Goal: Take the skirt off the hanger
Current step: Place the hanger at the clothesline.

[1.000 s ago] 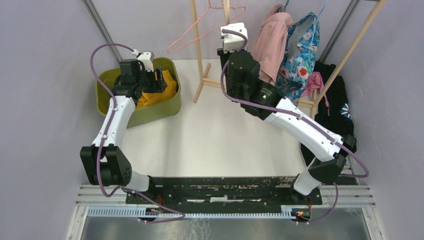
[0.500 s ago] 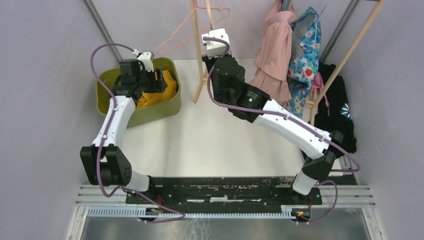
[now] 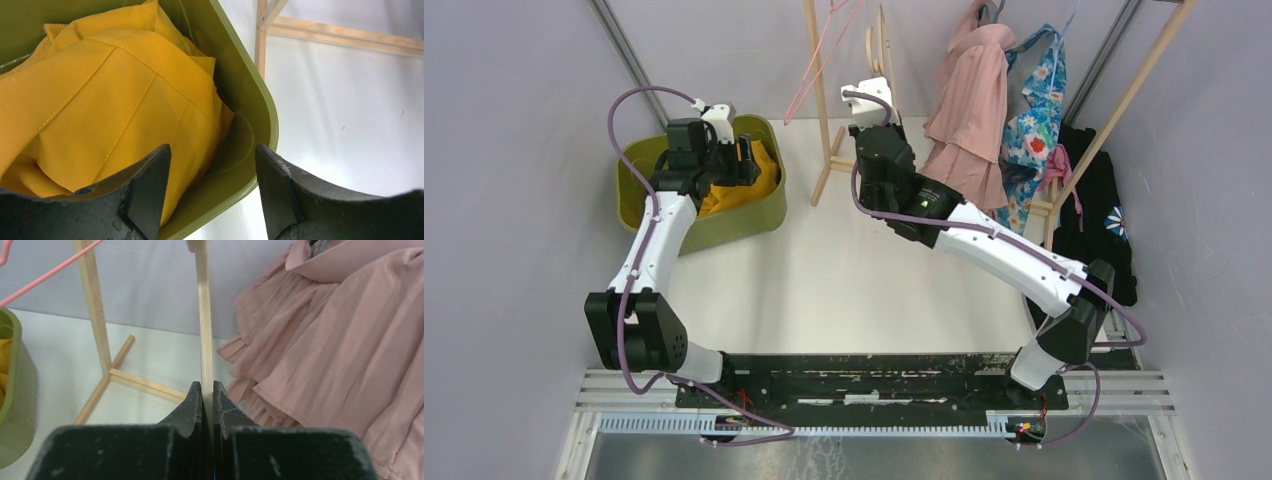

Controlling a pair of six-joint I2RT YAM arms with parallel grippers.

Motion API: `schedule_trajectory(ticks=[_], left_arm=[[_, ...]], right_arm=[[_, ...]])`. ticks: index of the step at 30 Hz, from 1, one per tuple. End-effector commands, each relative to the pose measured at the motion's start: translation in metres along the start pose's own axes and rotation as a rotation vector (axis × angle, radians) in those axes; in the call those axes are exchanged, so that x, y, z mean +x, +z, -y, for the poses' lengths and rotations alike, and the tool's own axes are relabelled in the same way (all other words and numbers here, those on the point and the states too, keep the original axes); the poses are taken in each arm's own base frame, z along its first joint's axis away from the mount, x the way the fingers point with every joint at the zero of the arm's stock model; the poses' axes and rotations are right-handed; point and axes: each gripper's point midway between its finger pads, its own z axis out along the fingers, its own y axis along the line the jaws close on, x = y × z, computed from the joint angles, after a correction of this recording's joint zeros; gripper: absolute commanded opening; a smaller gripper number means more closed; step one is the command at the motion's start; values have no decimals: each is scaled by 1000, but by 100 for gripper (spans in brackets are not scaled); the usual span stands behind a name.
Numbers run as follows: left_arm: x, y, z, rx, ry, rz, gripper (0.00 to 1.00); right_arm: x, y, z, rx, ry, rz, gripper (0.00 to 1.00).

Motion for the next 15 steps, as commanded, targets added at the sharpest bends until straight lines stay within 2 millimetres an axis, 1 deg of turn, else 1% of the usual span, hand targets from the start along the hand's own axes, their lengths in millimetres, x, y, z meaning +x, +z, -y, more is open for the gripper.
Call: schedule_trajectory(ticks=[1,4,10,12,15], left_arm=[[-15,2,9,43,47,50,69],[-14,4,10,49,47,45,69],[-12,5,9,49,49,43,69],[-13,5,9,47,51,44,70],[-13,6,8,42,51,43,70]], right_arm=[[-33,-8,50,93,127,50,1],[-33,5,58,131,122,51,1],[-31,49,77,203,130,51,1],[-28,66,76,212,121,48,1],[-32,85,73,216,106,59,1]])
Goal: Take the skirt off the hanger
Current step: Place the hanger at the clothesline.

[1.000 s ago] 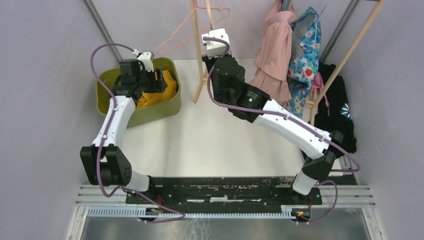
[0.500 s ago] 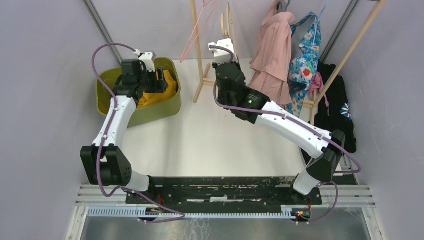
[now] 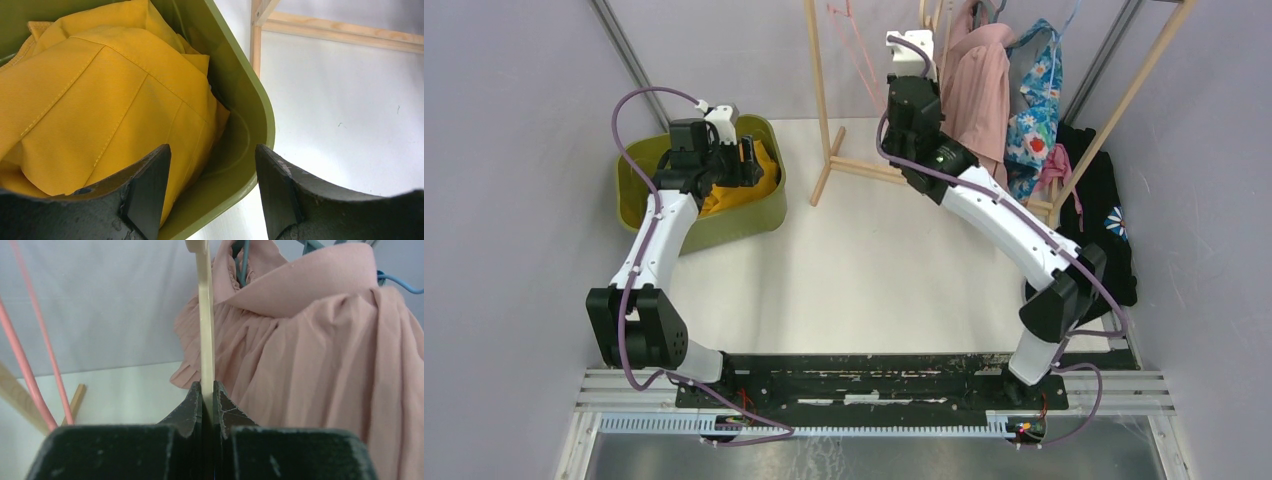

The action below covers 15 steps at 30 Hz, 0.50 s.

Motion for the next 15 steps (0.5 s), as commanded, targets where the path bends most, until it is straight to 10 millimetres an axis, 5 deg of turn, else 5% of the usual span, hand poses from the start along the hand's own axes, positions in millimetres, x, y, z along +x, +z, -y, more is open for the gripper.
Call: schedule_trajectory(ticks=[1,15], left_arm=[[-18,0,3,14,53,57,70],[-11,10,-2,6,55,26,70]], right_arm=[[-26,23,-8,2,42,61,1],[-29,62,-10,61,17,99,1]])
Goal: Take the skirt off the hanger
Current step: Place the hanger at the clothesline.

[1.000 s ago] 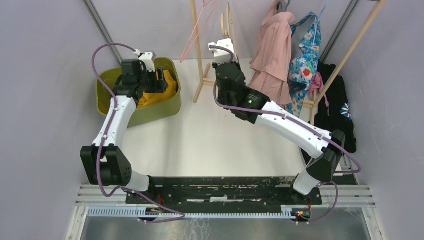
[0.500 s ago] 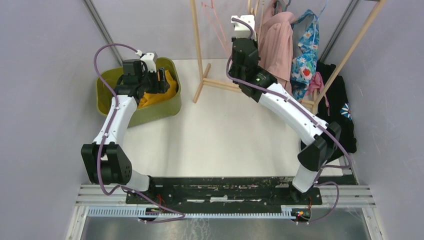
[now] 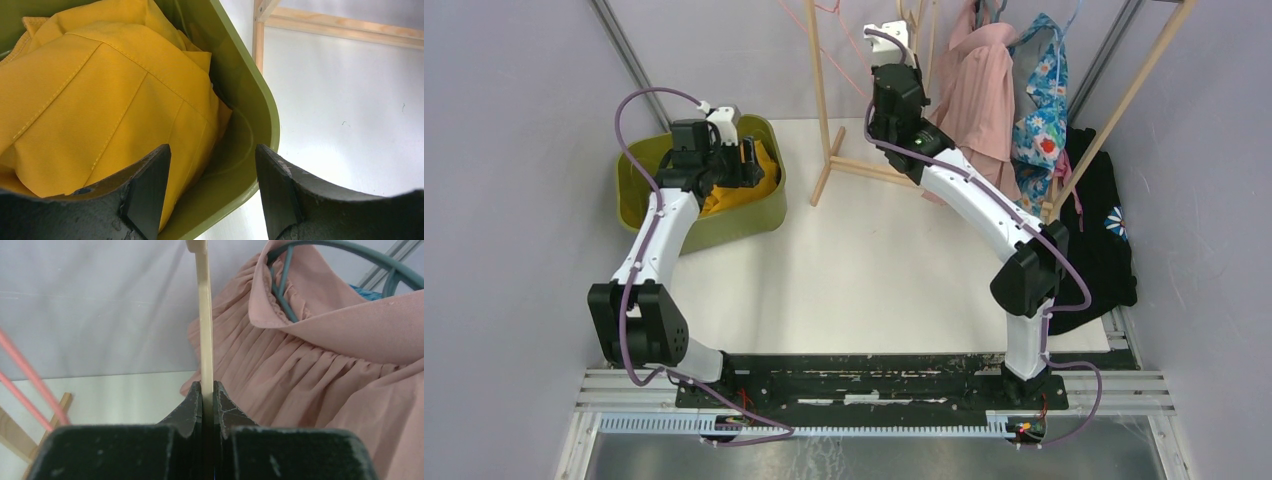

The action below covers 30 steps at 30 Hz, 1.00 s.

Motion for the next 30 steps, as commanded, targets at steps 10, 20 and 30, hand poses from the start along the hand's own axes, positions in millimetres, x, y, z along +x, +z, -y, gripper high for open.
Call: schedule_trajectory(ticks=[10,20,30], left_arm=[[-13,11,1,20,51,31,70],[-13,8,1,18,51,37,70],[-14,7,1,14,47,41,71]], right_arm=[[-52,-5,42,47,150,95,1],[-61,-14,43,27,175,110,1],[-64,-24,42,11,169,115,1]])
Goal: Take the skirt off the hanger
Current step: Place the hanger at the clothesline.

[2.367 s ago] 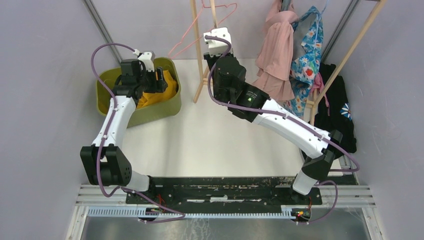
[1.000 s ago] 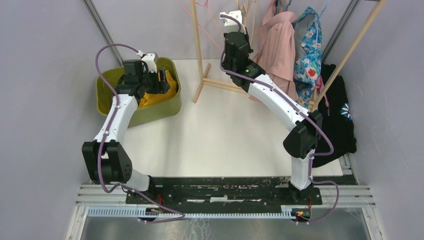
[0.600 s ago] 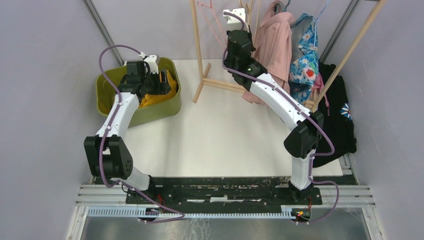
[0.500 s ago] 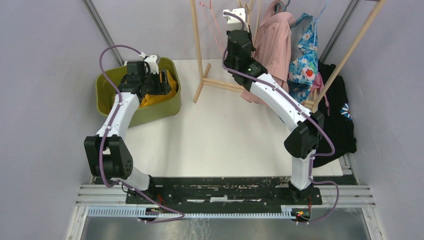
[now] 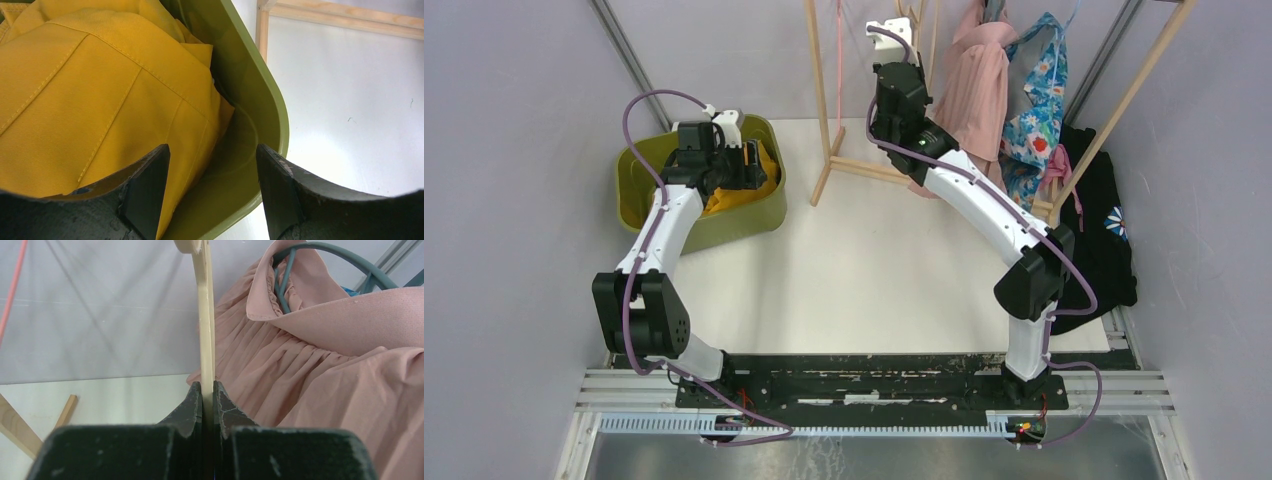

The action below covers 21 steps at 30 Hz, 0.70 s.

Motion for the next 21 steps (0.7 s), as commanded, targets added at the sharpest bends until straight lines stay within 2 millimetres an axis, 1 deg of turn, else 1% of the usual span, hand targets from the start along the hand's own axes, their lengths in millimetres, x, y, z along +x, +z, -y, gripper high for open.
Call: schedule_trajectory(ticks=[1,6,11,12,13,21], left_arm=[[-27,-9,4,9,54,88,72],[-28,-9,4,10,53,90,73],[-28,-11,4,6,55,94,77],[-28,-12,4,4,54,95,85],[-29,-12,4,2,54,97,99],[-33,-20,6,6,59,116,99]], right_arm=[[-52,-19,34,17,151,99,1],[-60,-25,35,9,155,115,1],[-64,-25,38,18,147,126,1],[-65,-24,38,21,144,131,1],[-66,-22,38,26,140,133,1],[-58,-4,28,39,124,125,1]])
